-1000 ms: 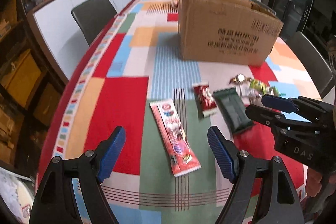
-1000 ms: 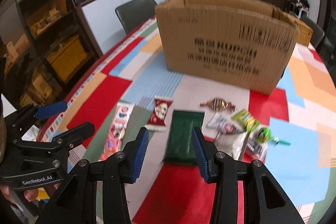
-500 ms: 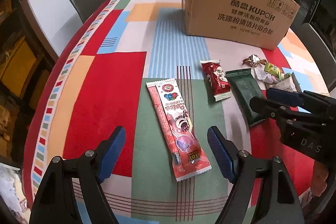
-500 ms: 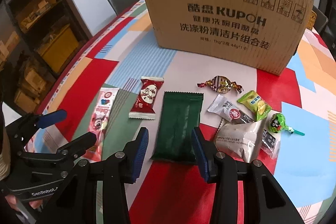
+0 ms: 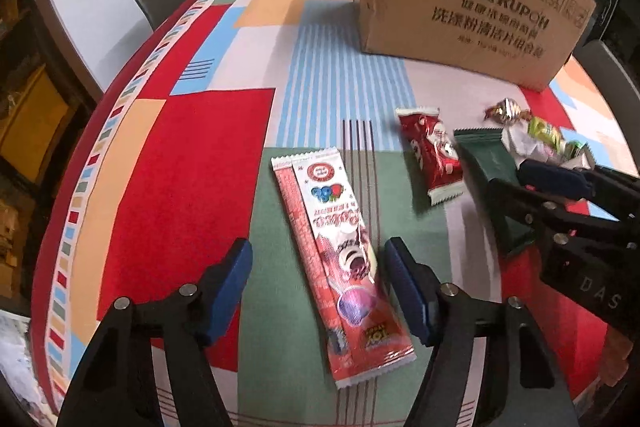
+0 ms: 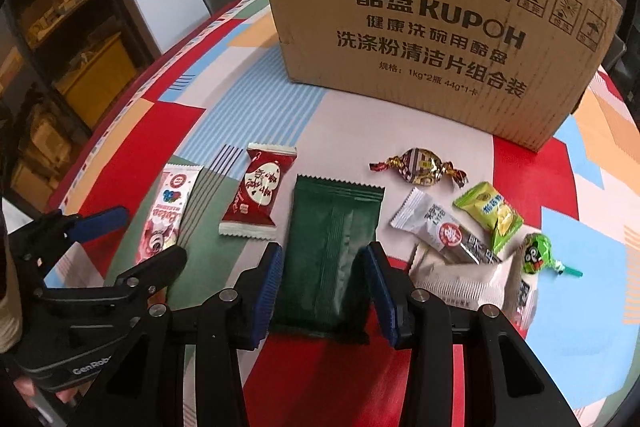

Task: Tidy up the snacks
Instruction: 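Grasp the long pink stick snack with the left tool while the right tool grasps the dark green packet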

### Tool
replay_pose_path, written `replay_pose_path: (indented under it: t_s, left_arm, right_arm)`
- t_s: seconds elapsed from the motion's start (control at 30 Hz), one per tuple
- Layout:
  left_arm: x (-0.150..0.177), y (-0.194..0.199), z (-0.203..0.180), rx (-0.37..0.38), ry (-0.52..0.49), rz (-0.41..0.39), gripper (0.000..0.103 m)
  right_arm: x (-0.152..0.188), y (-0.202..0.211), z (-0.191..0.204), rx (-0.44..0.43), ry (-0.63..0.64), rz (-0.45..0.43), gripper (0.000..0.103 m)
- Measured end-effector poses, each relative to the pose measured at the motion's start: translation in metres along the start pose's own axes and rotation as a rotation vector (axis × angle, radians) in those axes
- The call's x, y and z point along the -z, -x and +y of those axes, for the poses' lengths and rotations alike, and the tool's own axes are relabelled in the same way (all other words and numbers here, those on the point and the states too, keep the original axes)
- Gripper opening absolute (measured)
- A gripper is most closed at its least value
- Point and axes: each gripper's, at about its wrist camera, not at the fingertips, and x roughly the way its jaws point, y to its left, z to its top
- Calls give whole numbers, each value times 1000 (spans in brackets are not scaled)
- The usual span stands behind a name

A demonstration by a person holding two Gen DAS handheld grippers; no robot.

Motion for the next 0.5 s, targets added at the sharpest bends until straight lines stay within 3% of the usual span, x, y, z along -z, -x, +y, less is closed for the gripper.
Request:
replay_pose_path:
  t_s: [0.07,0.13,0.23,0.37,0.5]
  left_arm:
    - [-2,-1,0,2,5,-5,61]
    - [-3,0,-1,4,3,-16,48]
    - [-5,0,-4,4,-3,-21,41]
    - [-6,1,-3,9,5,-23,36]
    - [-6,2,-2,14,8,-26,35]
  right_arm:
    - [-3,-2,0,4,3,-3,44]
    - [-5,-3,1,7,3,-4,44]
    - [-7,-6,8,21,23,-6,44]
    - [-9,-8,10,5,24,-4,44]
    - [-11,-9,7,-29,0,-2,52]
